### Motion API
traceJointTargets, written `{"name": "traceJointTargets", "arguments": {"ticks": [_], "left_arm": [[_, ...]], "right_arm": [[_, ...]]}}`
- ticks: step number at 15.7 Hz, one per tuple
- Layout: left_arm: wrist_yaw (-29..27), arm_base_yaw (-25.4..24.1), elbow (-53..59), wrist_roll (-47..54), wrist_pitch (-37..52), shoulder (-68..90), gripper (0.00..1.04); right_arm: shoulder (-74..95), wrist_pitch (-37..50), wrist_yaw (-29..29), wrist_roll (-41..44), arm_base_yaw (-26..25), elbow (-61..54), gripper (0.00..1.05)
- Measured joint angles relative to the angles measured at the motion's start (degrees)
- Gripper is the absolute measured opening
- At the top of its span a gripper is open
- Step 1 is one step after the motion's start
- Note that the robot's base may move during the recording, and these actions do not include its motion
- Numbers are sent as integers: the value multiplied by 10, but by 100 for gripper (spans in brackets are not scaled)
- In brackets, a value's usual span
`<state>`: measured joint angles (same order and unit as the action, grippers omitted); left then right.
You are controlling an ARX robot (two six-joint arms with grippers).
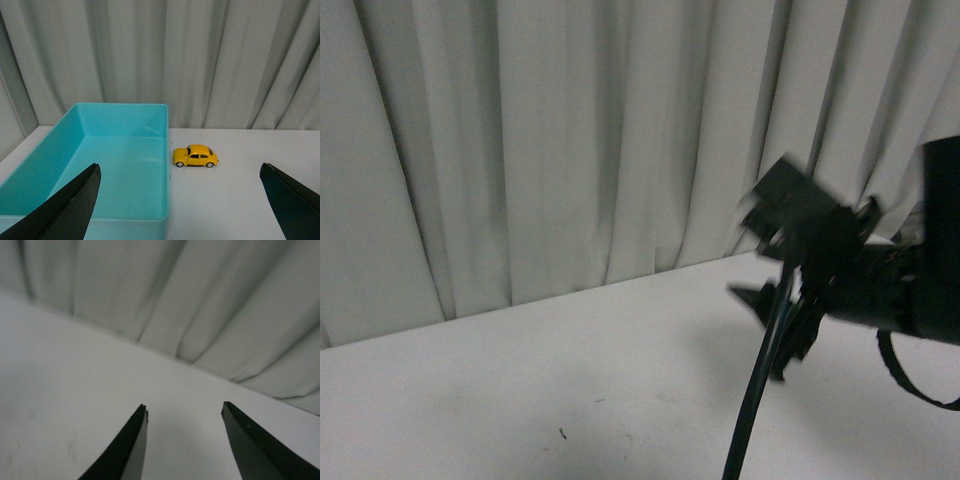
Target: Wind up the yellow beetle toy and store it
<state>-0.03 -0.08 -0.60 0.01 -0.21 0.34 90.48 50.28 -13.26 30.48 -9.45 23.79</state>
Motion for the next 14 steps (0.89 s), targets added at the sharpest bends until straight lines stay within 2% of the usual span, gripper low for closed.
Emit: {"name": "traceJointTargets", "arguments": {"ticks": [1,2,4,5,14], "left_arm": [[0,0,0,0,0,0,98],[0,0,0,0,0,0,98],[0,0,0,0,0,0,98],[0,0,0,0,0,0,98],[0,0,0,0,0,0,98]], "right_arm": [[-60,99,40,-110,11,-50,42],[-141,139,71,-210,29,-107,28],[-260,40,121,-268,84,-195,6],[-334,-1,122,-280,99,-221,2],[-608,-212,132,-295,94,-232,2]]}}
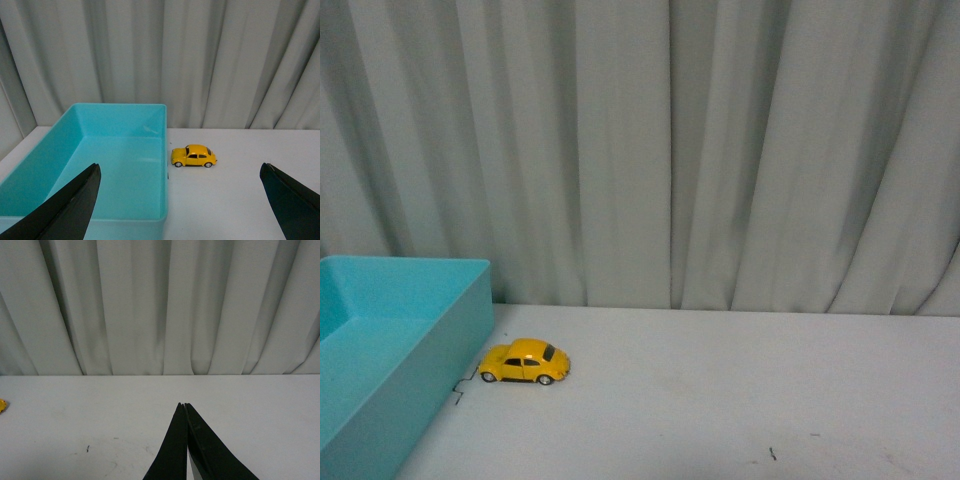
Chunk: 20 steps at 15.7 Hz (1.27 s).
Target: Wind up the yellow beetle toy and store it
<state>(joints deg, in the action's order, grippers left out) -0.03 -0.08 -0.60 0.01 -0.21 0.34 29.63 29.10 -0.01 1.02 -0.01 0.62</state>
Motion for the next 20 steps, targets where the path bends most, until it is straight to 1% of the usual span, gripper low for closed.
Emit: {"name": "traceJointTargets", "arguments": {"ticks": [4,8,13,14,15,16,17,18,19,20], "left_arm": [[0,0,0,0,0,0,98],[0,0,0,0,0,0,98],[0,0,0,0,0,0,98],[0,0,0,0,0,0,98],[0,0,0,0,0,0,98],[0,0,0,0,0,0,98],[0,0,0,0,0,0,98],[0,0,0,0,0,0,98],[0,0,0,0,0,0,98],[0,0,0,0,0,0,98]], "right_arm": [[-85,-80,0,0,0,0,2],[-146,-141,0,-1,0,0,2],[-195,-189,0,-2,0,0,2],[-221,-229,0,-2,0,1,2],[-281,-296,0,-2,0,0,2],[-295,-283,0,-2,0,2,2],[-294,-299,0,-2,0,0,2],[-294,-293,0,-2,0,0,2],[-295,-294,0,-2,0,0,3],[-295,-293,0,-2,0,0,13]]}}
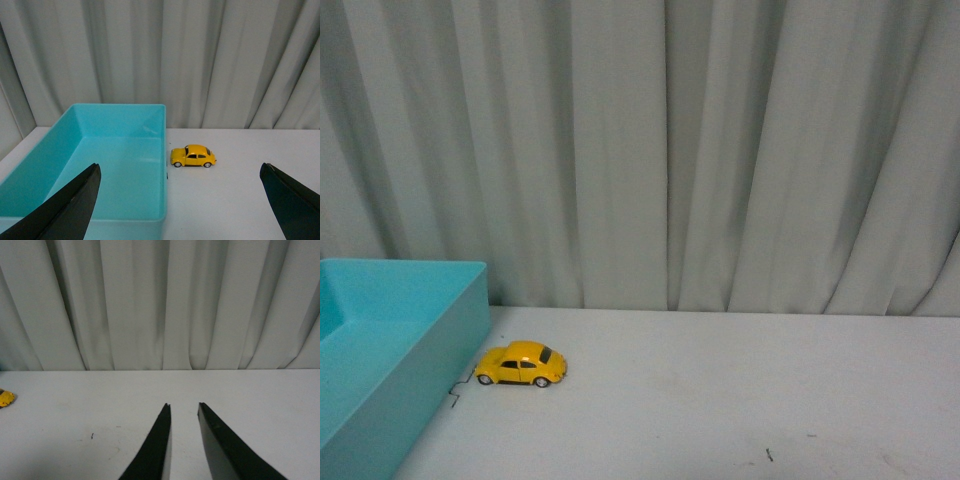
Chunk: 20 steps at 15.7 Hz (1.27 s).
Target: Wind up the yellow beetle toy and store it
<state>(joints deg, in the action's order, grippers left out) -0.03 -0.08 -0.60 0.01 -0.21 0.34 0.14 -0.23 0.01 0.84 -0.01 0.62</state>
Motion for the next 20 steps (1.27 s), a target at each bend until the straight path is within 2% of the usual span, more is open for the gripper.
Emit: {"name": "traceJointTargets", "arguments": {"ticks": [3,5,6,7,8,9,10,11,12,13,15,17,20], "left_arm": [[0,0,0,0,0,0,98],[0,0,0,0,0,0,98],[0,0,0,0,0,0,98],[0,0,0,0,0,0,98],[0,0,0,0,0,0,98],[-5,2,-3,-9,-20,4,98],[-60,16,-78,-84,-179,101,98],[-87,9,-160,-196,-237,235,98],[-88,-1,-214,-242,-178,314,98],[-84,-2,-270,-242,-101,409,98],[-70,-1,-362,-176,-4,616,98],[-64,8,-459,-105,12,750,98],[-44,56,-600,17,-2,899,98]], "right_arm": [[0,0,0,0,0,0,48],[0,0,0,0,0,0,57],[0,0,0,0,0,0,67],[0,0,0,0,0,0,86],[0,0,0,0,0,0,100],[0,0,0,0,0,0,97],[0,0,0,0,0,0,98],[0,0,-1,0,0,0,98],[0,0,0,0,0,0,98],[0,0,-1,0,0,0,98],[0,0,0,0,0,0,98],[0,0,0,0,0,0,98],[0,0,0,0,0,0,98]]}}
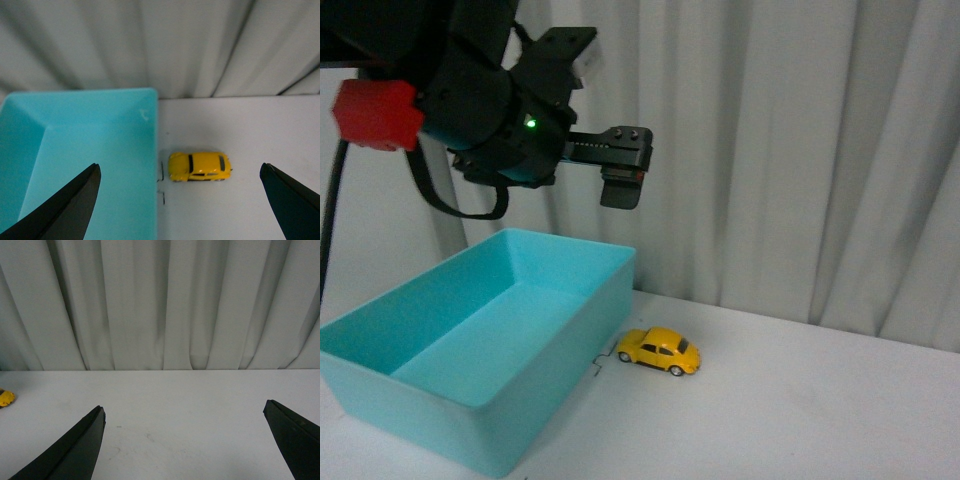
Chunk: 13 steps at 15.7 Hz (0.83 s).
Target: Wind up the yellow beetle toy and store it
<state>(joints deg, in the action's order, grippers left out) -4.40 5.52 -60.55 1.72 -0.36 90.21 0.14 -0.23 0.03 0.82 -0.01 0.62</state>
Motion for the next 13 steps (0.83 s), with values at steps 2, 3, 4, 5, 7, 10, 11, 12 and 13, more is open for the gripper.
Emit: {"name": "traceJointTargets", "arguments": {"ticks": [2,3,4,5,7,10,11,12,13], "left_arm": [[11,36,-102,113,-42,85,98],[22,50,-147,171,-73,118,98],[28,59,-181,214,-96,145,98],[32,68,-218,278,-122,175,98],[29,78,-287,417,-183,236,98],[-2,78,-352,582,-267,303,98],[-19,75,-369,637,-292,325,98],[-31,74,-384,683,-313,344,98],[-43,72,-402,725,-329,365,98]], "right_arm": [[0,0,0,0,0,0,98],[0,0,0,0,0,0,98],[0,0,0,0,0,0,98],[0,0,0,0,0,0,98],[0,0,0,0,0,0,98],[0,0,0,0,0,0,98],[0,0,0,0,0,0,98],[0,0,0,0,0,0,98],[0,0,0,0,0,0,98]]}}
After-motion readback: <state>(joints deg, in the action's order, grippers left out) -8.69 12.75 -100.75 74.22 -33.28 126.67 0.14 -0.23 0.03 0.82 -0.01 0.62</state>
